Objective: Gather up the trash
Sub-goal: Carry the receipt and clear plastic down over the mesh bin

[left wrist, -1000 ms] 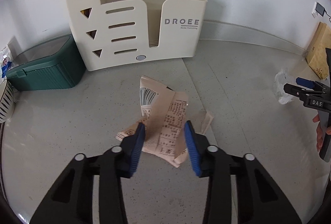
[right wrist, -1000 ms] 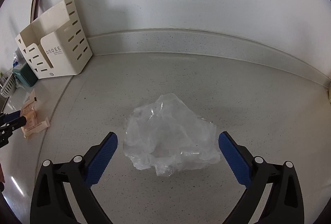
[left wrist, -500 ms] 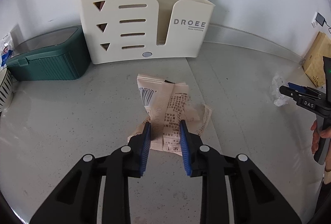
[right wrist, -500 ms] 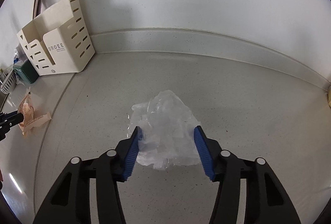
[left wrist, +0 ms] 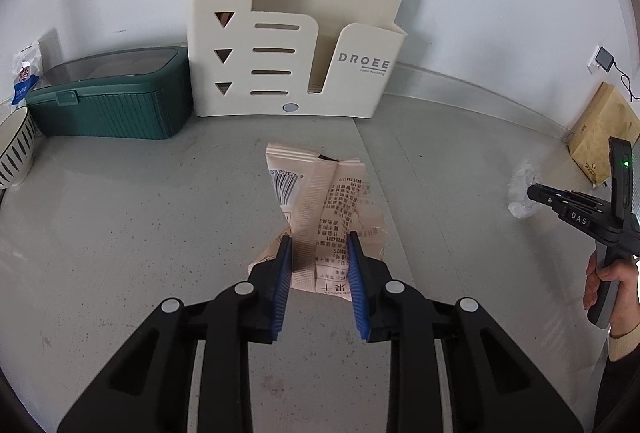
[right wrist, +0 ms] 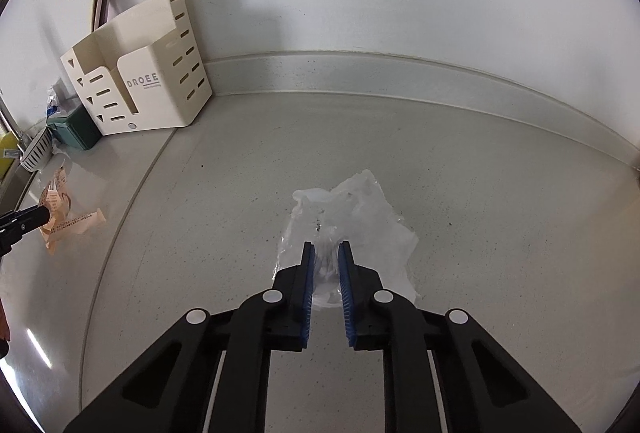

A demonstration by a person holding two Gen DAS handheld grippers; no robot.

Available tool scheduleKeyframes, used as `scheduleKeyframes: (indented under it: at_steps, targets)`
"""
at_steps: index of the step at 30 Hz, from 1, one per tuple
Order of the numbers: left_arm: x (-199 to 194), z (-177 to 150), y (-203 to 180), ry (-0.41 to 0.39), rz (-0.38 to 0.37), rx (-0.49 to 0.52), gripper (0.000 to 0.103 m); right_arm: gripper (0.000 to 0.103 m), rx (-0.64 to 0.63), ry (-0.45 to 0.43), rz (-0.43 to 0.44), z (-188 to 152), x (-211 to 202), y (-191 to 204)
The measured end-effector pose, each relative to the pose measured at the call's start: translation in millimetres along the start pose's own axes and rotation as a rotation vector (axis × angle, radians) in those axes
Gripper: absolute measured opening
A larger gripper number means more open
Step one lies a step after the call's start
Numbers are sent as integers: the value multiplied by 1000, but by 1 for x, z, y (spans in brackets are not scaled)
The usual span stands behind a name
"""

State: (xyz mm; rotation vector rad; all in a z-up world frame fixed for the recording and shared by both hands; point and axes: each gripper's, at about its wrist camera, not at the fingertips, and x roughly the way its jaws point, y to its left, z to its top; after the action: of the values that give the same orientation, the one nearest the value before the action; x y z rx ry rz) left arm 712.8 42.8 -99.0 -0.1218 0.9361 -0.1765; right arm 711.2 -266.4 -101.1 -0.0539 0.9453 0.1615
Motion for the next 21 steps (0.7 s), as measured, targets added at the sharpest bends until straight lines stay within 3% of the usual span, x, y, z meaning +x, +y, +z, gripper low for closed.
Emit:
scheduleKeyframes:
  at_steps: [11, 21]
  targets:
    - [-58, -36, -18, -31, -58, 17, 28, 16, -15, -47, 64, -44, -56, 24]
    - [-121, -103, -35, -33, -78, 23, 28, 16, -22, -55, 142, -106, -128, 60]
